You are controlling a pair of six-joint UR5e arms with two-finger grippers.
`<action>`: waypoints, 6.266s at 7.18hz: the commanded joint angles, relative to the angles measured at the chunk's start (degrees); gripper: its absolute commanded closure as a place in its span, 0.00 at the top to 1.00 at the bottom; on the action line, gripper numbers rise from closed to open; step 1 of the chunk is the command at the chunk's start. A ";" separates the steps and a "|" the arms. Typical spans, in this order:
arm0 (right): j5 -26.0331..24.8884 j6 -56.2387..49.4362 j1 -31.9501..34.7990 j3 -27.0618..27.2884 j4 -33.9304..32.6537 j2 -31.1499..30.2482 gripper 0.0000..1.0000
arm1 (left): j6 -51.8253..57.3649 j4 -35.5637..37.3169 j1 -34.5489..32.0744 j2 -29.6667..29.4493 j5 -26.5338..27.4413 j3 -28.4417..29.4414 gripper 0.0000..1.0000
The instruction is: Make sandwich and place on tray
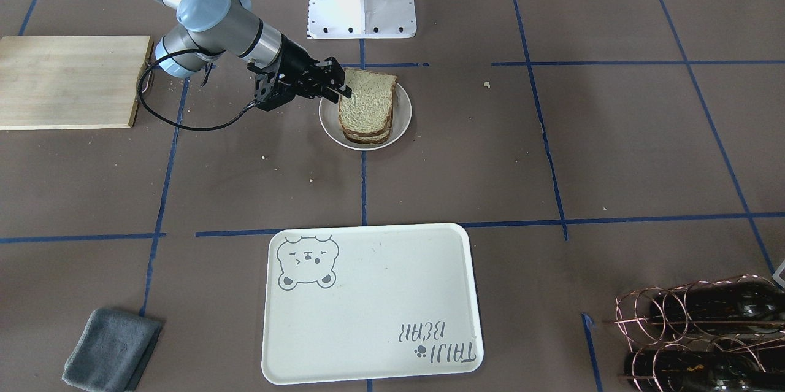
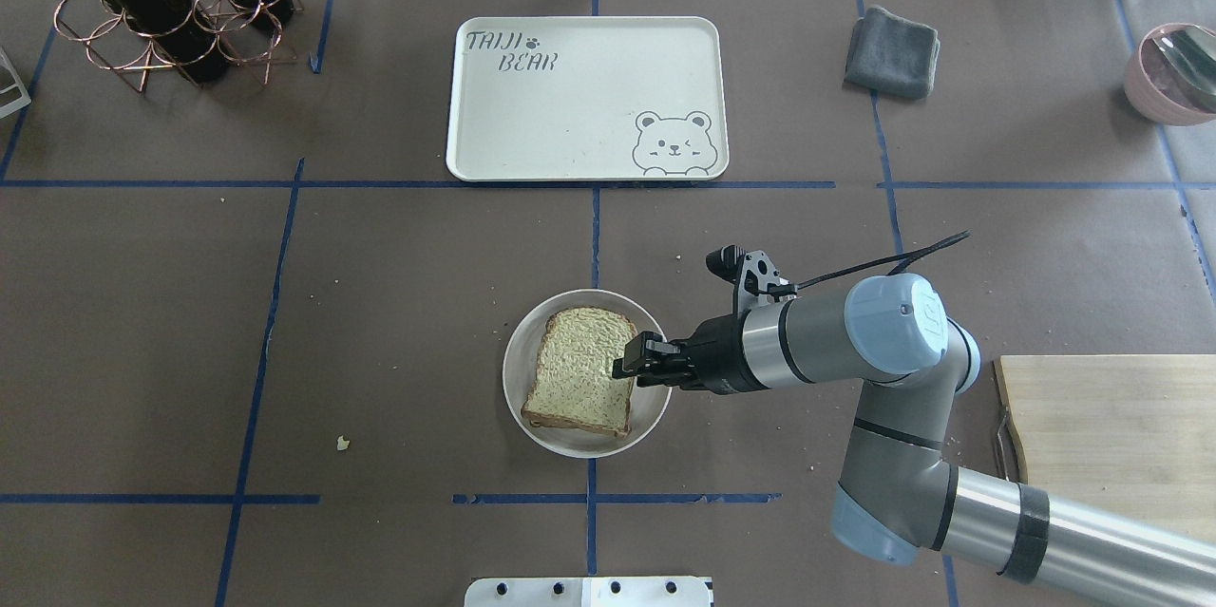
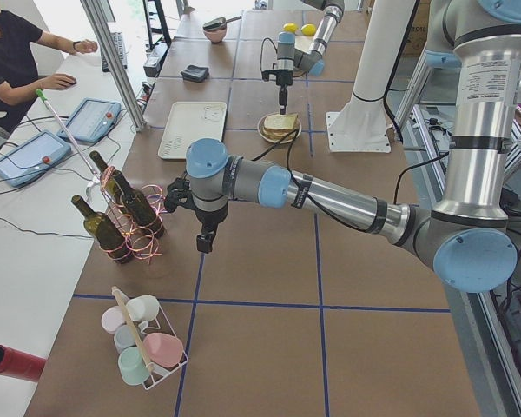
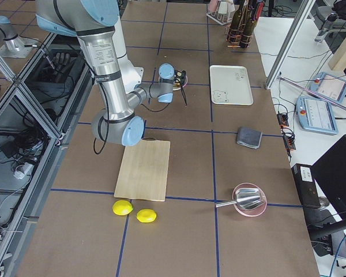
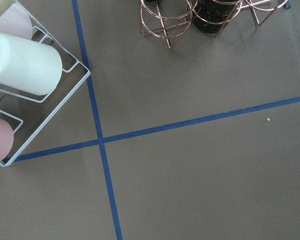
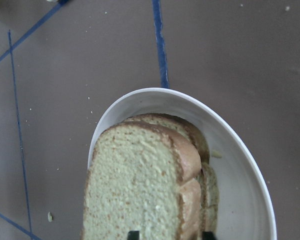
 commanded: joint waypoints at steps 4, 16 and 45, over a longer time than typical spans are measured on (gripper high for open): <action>2.39 0.49 11.05 9.42 -7.33 -8.03 1.00 | -62.71 -38.05 35.29 -2.76 2.81 -1.99 0.94; 3.10 -7.77 16.63 9.78 -18.19 -9.35 1.00 | -85.65 -23.61 65.08 -23.53 35.62 3.44 0.48; 3.37 -7.68 16.54 19.54 -17.92 -19.20 1.00 | -118.96 -48.93 46.88 -50.07 35.44 48.00 0.00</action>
